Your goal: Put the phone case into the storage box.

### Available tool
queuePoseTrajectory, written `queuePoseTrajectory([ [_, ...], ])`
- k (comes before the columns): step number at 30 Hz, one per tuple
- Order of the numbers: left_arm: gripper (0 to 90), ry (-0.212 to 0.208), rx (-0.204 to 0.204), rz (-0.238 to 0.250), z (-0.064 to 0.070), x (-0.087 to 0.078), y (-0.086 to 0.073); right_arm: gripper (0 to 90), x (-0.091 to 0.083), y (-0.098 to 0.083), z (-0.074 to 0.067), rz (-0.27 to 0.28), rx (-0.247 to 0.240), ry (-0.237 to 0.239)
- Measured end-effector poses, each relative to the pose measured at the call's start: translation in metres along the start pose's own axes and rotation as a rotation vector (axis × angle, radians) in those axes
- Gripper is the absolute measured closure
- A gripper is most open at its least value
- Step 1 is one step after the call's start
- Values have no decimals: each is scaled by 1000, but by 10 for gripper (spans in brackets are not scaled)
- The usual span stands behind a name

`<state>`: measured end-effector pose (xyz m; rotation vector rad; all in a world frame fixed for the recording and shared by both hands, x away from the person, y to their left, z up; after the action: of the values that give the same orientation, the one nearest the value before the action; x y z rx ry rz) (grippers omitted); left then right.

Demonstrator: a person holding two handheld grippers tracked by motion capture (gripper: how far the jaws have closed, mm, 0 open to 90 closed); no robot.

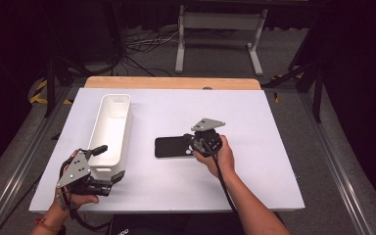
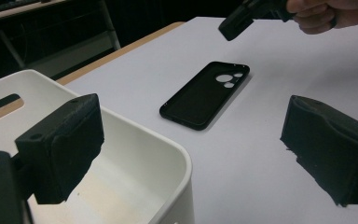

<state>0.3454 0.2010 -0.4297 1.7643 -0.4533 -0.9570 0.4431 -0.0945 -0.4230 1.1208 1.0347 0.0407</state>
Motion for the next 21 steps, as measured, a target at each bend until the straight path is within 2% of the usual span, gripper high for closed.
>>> queuePoseTrajectory([
  [13, 66, 1, 4, -7, 0, 2, -2, 900, 56, 21, -13, -55, 3, 33],
  [15, 66, 1, 4, -6, 0, 2, -3, 900, 60, 22, -14, -61, 0, 36],
  [16, 66, -3, 3, -14, 0, 2, -3, 900, 68, 24, -17, -78, -6, 34],
  [19, 66, -5, -3, -13, 0, 2, -4, 900, 81, 25, -20, -108, -27, 27],
  [21, 66, -6, -1, -13, -1, 1, -5, 900, 85, 26, -20, -109, -28, 27],
])
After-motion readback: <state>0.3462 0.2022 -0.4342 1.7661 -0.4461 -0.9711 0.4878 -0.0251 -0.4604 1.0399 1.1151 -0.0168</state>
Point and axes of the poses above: each handheld gripper's, and its own axes: x roughly forward along the jaws, y roughly out of its top, z roughly to its right, the point moved 5 cm from there along x, roughly forward along the jaws, and after that the axes turned 5 degrees about -z, right-handed, at the moved point
